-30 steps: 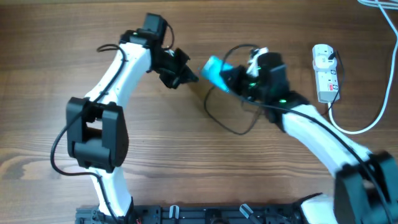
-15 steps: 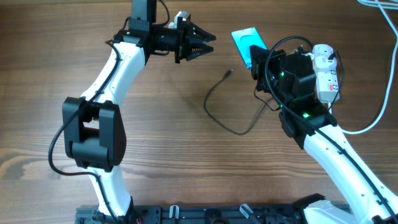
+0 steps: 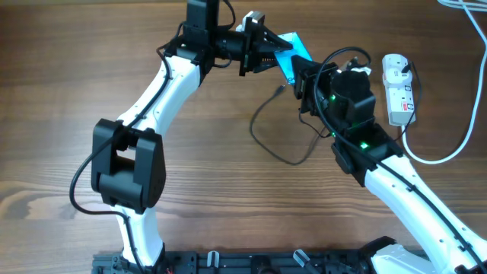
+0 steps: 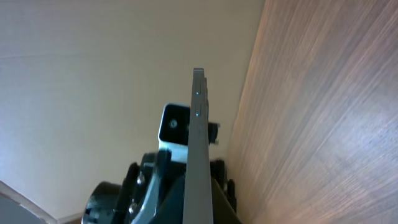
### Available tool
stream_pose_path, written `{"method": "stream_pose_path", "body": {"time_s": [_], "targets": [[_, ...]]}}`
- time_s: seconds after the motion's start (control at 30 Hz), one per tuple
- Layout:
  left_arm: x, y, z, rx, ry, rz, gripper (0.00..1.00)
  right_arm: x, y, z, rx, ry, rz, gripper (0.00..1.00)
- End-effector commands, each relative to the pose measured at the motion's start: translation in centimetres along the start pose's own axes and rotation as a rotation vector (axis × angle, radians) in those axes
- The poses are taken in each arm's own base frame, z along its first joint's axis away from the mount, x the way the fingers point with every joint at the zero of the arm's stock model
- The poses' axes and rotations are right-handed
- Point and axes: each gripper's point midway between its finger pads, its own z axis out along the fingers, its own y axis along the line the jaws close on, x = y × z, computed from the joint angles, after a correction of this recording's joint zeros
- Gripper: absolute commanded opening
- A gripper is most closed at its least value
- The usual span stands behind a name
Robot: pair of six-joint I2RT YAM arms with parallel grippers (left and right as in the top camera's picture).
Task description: Plug charger to phone and switch on socket
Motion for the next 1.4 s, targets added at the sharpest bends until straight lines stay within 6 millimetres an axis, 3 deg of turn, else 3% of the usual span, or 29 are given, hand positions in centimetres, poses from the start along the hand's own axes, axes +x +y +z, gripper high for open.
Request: {"method": "stream_pose_path", "body": {"time_s": [0.0,0.33,0.4,0.5,0.63,0.8,0.97,1.1,1.23,1.37], "targets": [[-0.1,-0.7,0.4,-0.001,-0.041,0.015,0.28,0.9,1.7,-0.2,-0.045,0.015,0.037,0.05],[-2.0,-0.5,0.2,-0.009,-0.15,0.02,0.23,1.1,1.7,-0.2,-0.043,0.024,0.052,0.05],[-2.1,-0.5,0.2,-0.009,-0.155,0.021,0.19,1.0,1.7,-0.2,-0.043,0.023,0.054,0.05],[-2.2,-0.5,0.2,-0.009,-0.161,0.02,0.04,0.9,1.7,-0.2,-0.043,0.016,0.081,0.05],[-2.2,-0.5,0.2,-0.009,-0.161,0.02,0.04,0.8,1.7,-0.2,-0.044,0.01,0.085,0.05],[-2.4,-0.6,-0.3,-0.01,-0.169,0.072,0.04,0.8,1.6,-0.2,-0.038,0.009,0.083,0.37],[-3.5,-0.3,-2.5,-0.011,-0.208,0.108,0.04,0.5,0.3,-0.2,0.014,-0.008,0.07,0.48],[-4.7,0.9,-6.0,-0.043,-0.257,0.217,0.04,-0.6,-2.5,-0.4,0.126,-0.064,-0.072,0.48],[-5.6,3.0,-10.0,-0.084,-0.311,0.214,0.04,-1.5,-5.2,-1.0,0.243,-0.095,-0.17,0.49],[-5.6,4.6,-12.4,-0.113,-0.336,0.21,0.04,-1.4,-6.7,-1.4,0.317,-0.03,-0.471,0.69]]}}
